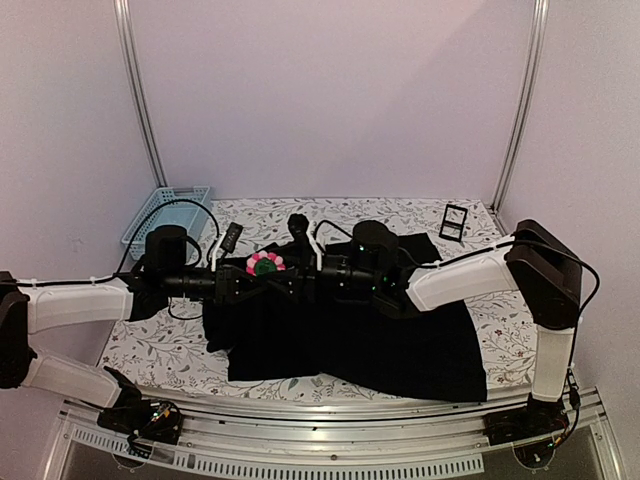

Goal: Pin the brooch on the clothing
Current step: Pin the flattened clothing at the center of the board.

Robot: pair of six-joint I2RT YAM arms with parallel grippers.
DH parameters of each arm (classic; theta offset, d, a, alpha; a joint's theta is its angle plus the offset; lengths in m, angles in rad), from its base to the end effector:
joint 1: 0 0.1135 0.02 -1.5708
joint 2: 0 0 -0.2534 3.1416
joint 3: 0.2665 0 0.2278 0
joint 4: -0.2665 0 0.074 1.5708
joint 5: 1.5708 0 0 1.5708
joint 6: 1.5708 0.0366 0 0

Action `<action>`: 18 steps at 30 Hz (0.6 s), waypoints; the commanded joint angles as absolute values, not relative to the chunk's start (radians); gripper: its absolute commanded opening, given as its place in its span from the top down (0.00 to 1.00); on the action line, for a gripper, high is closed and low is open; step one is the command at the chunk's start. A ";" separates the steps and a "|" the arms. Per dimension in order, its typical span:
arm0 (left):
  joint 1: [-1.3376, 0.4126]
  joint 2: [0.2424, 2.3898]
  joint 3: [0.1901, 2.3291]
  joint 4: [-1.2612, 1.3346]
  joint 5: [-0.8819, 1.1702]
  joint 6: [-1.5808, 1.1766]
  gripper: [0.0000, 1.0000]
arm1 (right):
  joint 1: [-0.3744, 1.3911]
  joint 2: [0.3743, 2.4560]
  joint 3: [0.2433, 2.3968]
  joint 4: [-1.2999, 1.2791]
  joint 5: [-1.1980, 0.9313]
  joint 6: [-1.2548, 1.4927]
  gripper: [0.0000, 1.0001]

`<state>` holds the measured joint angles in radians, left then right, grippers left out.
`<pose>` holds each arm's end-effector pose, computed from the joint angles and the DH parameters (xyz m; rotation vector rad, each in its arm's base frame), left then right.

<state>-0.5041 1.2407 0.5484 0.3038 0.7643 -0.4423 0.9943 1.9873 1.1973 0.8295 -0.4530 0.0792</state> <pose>0.1964 -0.1373 0.2211 0.6088 2.0079 -1.3444 0.2191 0.3664 0.2356 -1.0615 1.2788 1.1798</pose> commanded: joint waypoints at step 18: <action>-0.554 1.153 0.483 0.406 0.713 -0.351 1.00 | 0.929 2.071 1.200 0.997 -0.609 0.376 0.16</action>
